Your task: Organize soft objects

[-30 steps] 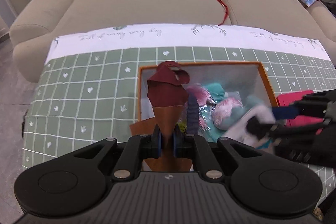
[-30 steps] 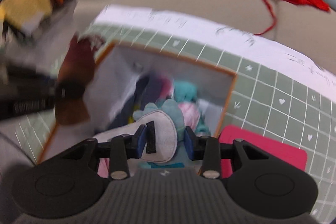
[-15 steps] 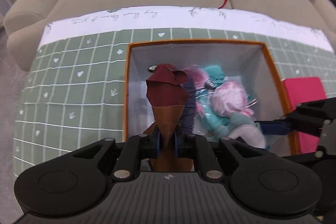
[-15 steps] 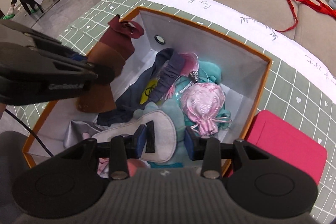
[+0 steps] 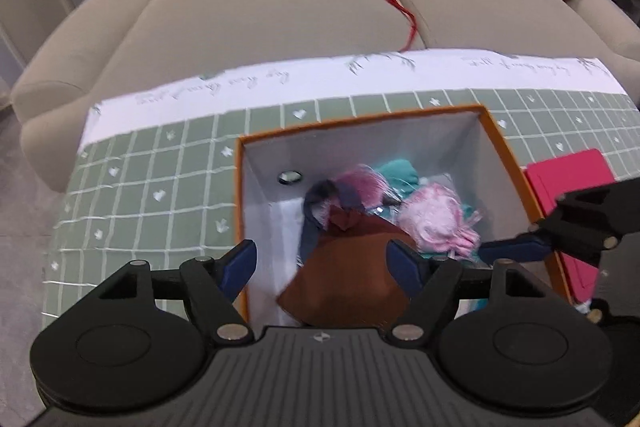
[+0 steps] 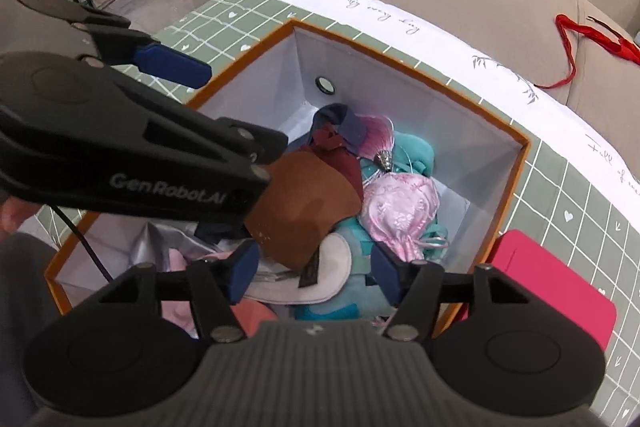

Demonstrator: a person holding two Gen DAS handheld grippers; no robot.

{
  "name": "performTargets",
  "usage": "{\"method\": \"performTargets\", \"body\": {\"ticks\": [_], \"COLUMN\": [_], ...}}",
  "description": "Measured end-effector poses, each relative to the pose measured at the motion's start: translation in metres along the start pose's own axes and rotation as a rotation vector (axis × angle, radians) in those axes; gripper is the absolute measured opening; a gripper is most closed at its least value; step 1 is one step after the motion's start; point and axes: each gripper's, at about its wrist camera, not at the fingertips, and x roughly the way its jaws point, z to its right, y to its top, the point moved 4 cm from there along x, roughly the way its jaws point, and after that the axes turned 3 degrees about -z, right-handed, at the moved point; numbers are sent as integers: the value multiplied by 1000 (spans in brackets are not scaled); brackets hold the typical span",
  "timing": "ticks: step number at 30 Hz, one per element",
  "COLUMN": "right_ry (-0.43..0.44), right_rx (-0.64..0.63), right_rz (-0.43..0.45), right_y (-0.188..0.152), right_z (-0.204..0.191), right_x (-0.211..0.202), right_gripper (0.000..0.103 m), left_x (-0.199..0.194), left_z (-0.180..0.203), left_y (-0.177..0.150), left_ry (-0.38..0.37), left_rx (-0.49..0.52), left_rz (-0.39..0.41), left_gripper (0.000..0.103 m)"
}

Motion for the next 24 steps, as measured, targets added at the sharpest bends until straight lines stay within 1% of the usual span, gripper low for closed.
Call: {"method": "performTargets", "body": {"ticks": [2, 4, 8, 9, 10, 11, 14, 16, 17, 18, 19, 22, 24], "right_ry": [5, -1, 3, 5, 2, -6, -22, -29, -32, -36, -43, -75, -107], "right_rx": [7, 6, 4, 4, 5, 7, 17, 38, 44, 48, 52, 71, 85], "right_rz": [5, 13, 47, 57, 68, 79, 115, 159, 176, 189, 203, 269, 301], "right_y": [1, 2, 3, 3, 4, 5, 8, 10, 10, 11, 11, 15, 16], "right_z": [-1, -3, -7, -7, -7, -7, -6, -3, -2, -1, 1, 3, 5], "right_x": [-2, -4, -13, -16, -17, -19, -26, -33, -37, -40, -44, -57, -65], "right_gripper": [62, 63, 75, 78, 83, 87, 88, 91, 92, 93, 95, 98, 100], "left_x": [0, -1, -6, -9, -12, -15, -25, -33, -39, -46, -52, -71, -83], "left_z": [-2, -7, -16, -17, -16, -15, -7, -2, 1, 2, 5, 12, 16], "left_y": [2, 3, 3, 3, 5, 7, 13, 18, 20, 23, 25, 31, 32], "left_ry": [18, 20, 5, 3, 8, 22, 114, 206, 253, 322, 356, 415, 430], "left_rx": [-12, -44, -117, -116, -104, -84, 0, 53, 75, 100, 121, 162, 159], "left_rz": [12, 17, 38, 60, 84, 102, 160, 217, 256, 318, 354, 420, 468], "left_gripper": [87, 87, 87, 88, 88, 89, 89, 89, 90, 91, 94, 96, 96]}}
